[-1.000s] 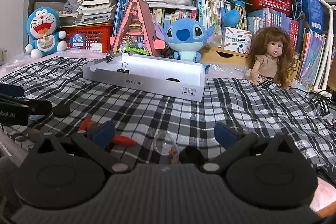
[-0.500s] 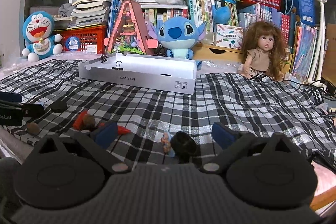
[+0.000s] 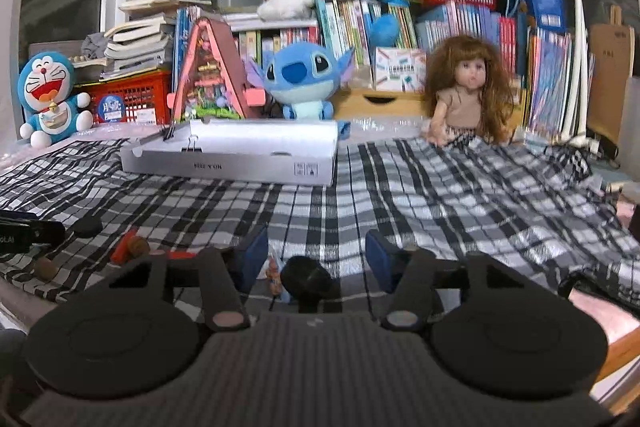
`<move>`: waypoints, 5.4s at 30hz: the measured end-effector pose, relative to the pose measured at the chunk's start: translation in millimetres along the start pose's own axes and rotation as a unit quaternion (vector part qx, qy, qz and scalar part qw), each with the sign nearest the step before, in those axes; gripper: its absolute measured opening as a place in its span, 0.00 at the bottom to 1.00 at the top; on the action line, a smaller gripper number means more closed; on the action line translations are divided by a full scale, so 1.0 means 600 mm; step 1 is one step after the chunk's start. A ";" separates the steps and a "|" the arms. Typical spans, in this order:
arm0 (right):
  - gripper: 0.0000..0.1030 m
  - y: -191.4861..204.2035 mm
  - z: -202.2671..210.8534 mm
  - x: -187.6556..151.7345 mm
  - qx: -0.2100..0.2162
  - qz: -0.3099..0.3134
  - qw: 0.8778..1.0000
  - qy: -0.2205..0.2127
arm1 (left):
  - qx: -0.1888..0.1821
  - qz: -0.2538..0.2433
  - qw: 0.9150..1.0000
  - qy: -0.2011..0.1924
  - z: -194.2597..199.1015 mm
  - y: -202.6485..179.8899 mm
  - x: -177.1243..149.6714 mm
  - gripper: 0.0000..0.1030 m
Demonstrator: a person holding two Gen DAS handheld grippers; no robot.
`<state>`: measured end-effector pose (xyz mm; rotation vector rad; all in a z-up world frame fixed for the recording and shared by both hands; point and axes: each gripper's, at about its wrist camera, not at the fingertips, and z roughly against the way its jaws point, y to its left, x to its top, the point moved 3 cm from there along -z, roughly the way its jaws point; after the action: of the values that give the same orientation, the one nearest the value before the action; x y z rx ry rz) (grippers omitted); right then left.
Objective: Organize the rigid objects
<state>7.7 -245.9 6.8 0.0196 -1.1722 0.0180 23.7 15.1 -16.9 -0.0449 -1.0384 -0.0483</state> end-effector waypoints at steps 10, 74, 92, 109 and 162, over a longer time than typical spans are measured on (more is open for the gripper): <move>0.33 -0.018 -0.030 -0.015 -0.022 -0.031 0.998 0.049 | 0.006 -0.004 1.000 0.009 -0.007 -0.002 -0.006 0.25; 0.36 0.006 -0.075 0.053 0.003 -0.022 0.999 0.045 | -0.011 -0.005 1.000 0.009 -0.051 -0.014 0.106 0.14; 0.36 0.010 -0.144 0.151 0.055 -0.051 0.995 0.065 | -0.028 0.014 0.999 0.036 -0.122 -0.017 0.230 0.14; 0.36 0.020 -0.281 0.262 0.086 -0.063 0.984 0.144 | -0.049 0.013 0.992 0.113 -0.265 -0.054 0.348 0.14; 0.37 0.054 -0.509 0.213 0.044 -0.021 0.966 0.253 | -0.028 0.016 0.986 0.161 -0.469 -0.053 0.329 0.14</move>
<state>337.9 -205.6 6.5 0.1121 -0.6575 0.0361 363.9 -37.4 10.9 -0.1009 -0.7121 -0.0530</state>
